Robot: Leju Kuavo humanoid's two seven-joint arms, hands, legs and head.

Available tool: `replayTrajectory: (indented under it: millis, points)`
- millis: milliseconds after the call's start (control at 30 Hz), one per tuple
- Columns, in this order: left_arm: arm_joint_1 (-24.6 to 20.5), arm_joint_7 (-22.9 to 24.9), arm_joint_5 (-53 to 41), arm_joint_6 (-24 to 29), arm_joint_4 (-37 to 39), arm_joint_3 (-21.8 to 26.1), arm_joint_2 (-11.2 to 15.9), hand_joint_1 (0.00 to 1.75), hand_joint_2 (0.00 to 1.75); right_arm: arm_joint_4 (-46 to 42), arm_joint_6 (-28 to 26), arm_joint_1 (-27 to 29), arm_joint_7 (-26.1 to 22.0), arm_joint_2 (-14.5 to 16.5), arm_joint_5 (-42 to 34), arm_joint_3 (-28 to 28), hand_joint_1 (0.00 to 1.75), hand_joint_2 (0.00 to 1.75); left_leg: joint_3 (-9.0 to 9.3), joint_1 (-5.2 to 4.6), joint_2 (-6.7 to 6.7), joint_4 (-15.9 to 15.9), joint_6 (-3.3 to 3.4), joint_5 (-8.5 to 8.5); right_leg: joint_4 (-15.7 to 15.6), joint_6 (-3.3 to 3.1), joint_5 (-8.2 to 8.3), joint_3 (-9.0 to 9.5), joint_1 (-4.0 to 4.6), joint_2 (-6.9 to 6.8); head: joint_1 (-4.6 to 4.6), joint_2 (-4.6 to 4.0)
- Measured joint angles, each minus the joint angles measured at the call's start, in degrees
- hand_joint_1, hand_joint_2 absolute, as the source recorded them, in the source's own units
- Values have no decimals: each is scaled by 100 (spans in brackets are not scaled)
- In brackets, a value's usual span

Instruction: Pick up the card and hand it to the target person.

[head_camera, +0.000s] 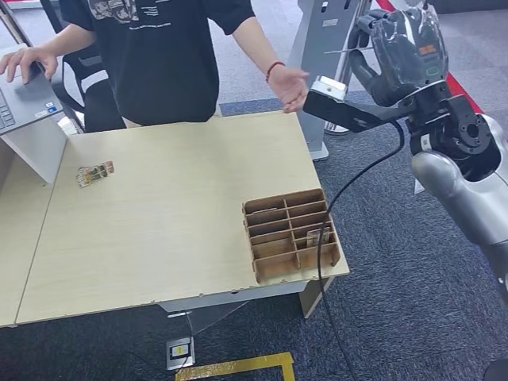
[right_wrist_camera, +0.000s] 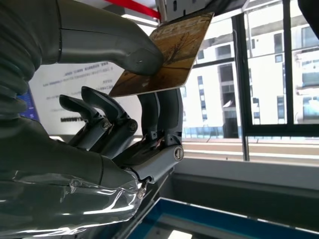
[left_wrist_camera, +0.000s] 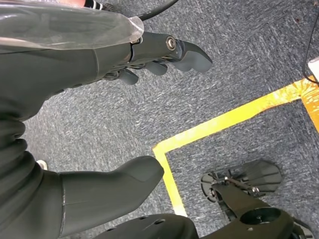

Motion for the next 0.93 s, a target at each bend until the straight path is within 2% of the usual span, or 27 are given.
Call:
replayTrajectory:
  millis: [133,267,500,567,600,633,700,733,800,933]
  points:
    - [-30,5,6,35,0,0,-12,0,175,497,-673,50,8,299,504,249,175,175,0,2,-1,-1,-1,1,2,0,0,0,1,-6,0,0]
    - [-45,59,34,91,0,0,-31,0,175,1250,-1200,41,-15,809,985,487,175,175,-1,6,-4,-2,-3,3,7,-1,0,-1,2,-7,0,0]
    - [-40,363,139,181,0,0,-68,0,175,2648,-1515,-160,-34,1764,1562,834,175,175,-3,6,-15,-2,-5,7,11,-1,-1,-2,4,-10,0,0]
    - [-40,423,178,213,0,0,-72,0,175,3017,-1565,-221,-54,2023,1601,920,151,175,-4,6,-15,-2,-5,7,11,-1,-1,-2,4,-10,0,0]
    - [-39,441,198,229,0,0,-73,0,175,3171,-1595,-243,-64,2134,1599,954,126,175,-4,6,-16,-2,-5,7,10,-1,-1,-2,4,-10,0,0]
    - [-37,450,216,244,0,0,-73,0,175,3314,-1633,-263,-72,2239,1591,983,88,175,-4,6,-16,-1,-5,7,10,-1,-1,-2,4,-11,0,0]
    - [-32,452,239,271,0,0,-72,0,175,3561,-1727,-304,-81,2414,1571,1032,30,175,-3,6,-16,-1,-5,7,10,-1,-1,-2,4,-10,-1,0]
    - [-30,452,252,285,0,0,-72,0,175,3669,-1769,-325,-83,2485,1544,1051,10,175,-3,5,-16,0,-5,7,9,-1,-1,-3,4,-10,-1,0]
    - [-24,449,288,313,0,0,-71,0,175,3805,-1802,-353,-88,2574,1432,1070,0,175,-2,5,-15,1,-5,7,7,-1,-1,-3,4,-10,-1,0]
    - [-9,423,351,347,0,1,-68,0,175,3790,-1644,-352,-120,2606,1065,1039,0,175,2,4,-14,5,-5,7,3,-1,0,-3,4,-8,-2,0]
